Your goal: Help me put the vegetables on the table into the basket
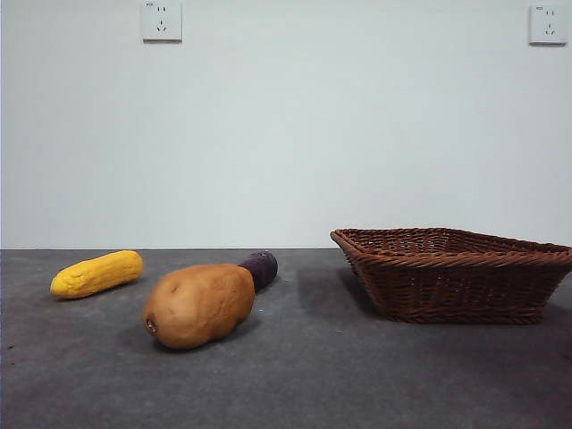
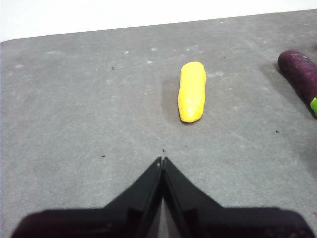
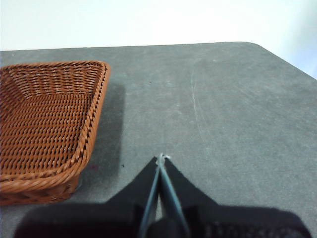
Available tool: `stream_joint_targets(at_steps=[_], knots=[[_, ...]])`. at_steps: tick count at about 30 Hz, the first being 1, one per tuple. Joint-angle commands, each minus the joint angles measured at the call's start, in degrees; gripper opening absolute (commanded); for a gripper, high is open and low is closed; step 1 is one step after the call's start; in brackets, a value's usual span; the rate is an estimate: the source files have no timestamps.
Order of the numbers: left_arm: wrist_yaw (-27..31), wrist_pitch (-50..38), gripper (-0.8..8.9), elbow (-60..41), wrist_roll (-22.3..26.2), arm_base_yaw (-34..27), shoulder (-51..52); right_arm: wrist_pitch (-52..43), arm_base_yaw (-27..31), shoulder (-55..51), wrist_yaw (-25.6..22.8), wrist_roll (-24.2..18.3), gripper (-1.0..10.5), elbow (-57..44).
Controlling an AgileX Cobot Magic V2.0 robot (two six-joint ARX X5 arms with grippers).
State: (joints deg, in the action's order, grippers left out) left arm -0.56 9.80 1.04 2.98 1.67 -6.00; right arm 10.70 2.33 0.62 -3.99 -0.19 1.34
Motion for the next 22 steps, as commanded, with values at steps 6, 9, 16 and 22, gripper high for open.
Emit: stream_joint_targets(at_steps=[6, 9, 16, 22], knots=[[0.1, -1.6, -0.03, -0.6, -1.6, 0.2, 0.0, -0.2, 0.0, -0.1, 0.2, 2.3, 0.0, -0.5], [-0.7, -1.7, -0.03, -0.6, -2.5, 0.2, 0.0, -0.1, 0.0, -0.1, 1.2, 9.1, 0.0, -0.5], [-2.7, -2.2, -0.05, -0.6, -4.5, 0.2, -1.0, -0.2, 0.0, -0.1, 1.7, 20.5, 0.0, -0.5], [-3.1, -2.6, -0.05, 0.1, -8.3, 0.2, -3.3, 0.0, 0.0, 0.0, 7.3, 23.6, -0.1, -0.1]])
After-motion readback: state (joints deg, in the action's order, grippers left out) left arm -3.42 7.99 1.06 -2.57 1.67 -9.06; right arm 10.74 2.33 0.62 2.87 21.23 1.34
